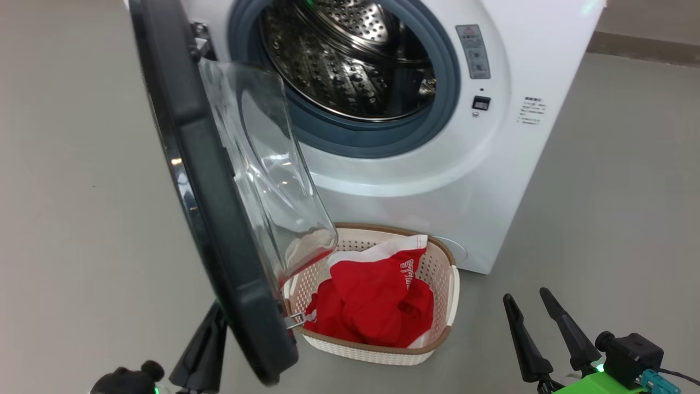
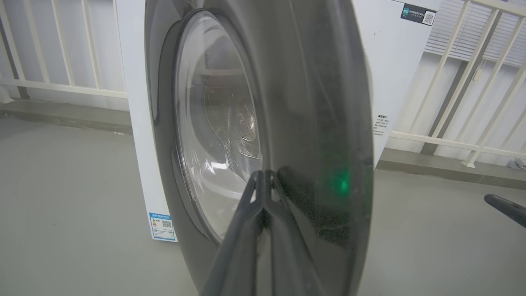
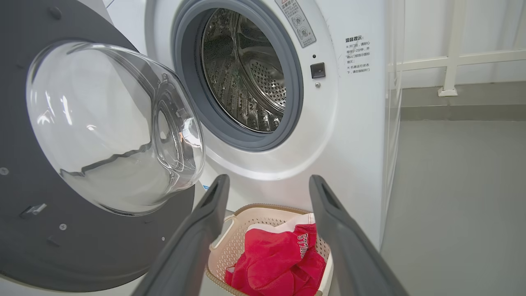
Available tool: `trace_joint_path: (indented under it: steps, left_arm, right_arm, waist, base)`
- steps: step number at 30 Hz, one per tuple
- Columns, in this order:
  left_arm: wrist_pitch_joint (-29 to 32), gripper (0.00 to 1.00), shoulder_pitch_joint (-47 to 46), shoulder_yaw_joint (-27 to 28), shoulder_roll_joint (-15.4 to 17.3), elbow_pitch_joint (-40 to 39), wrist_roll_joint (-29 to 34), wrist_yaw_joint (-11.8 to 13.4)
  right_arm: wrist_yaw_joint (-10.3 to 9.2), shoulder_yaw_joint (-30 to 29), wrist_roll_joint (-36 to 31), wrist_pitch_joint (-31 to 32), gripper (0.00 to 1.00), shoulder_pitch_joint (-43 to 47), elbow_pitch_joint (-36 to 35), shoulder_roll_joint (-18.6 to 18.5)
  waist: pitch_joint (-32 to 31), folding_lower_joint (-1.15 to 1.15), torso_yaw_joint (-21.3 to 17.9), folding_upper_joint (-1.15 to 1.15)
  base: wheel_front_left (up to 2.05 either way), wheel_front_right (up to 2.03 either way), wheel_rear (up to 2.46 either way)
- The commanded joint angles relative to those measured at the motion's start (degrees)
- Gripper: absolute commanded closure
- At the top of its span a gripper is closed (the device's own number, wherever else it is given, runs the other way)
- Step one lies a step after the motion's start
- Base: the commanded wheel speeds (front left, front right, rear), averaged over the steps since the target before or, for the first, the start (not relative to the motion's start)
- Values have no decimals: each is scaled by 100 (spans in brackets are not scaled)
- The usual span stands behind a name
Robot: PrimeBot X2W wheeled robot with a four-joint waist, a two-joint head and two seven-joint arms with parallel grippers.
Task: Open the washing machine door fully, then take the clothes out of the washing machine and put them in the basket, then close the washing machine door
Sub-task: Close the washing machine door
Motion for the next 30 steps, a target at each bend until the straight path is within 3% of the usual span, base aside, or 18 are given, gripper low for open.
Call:
trace_joint_path:
  steps: [1,13,30]
  left_arm:
    - [-50,100,-237,93,78,-185,-48,-37]
    - [-50,100,-1235,-501,99,204,-190,-37]
    - [-50,100,-3949,-793,270,1655,-699,-37]
  right_arm:
    - [36,127,-11,-37,0,-208,-144,-31]
    - [36,-26,-69,-37,0,-485,-239,78]
    - [36,-159,76,-37,0,-1059,-429,216]
  waist:
    - [86,0,-126,0]
    - [616,0,-1006,0]
    - [1724,0,-2393,0]
  base:
    - [0,0,0]
    - [0,0,0]
    - [0,0,0]
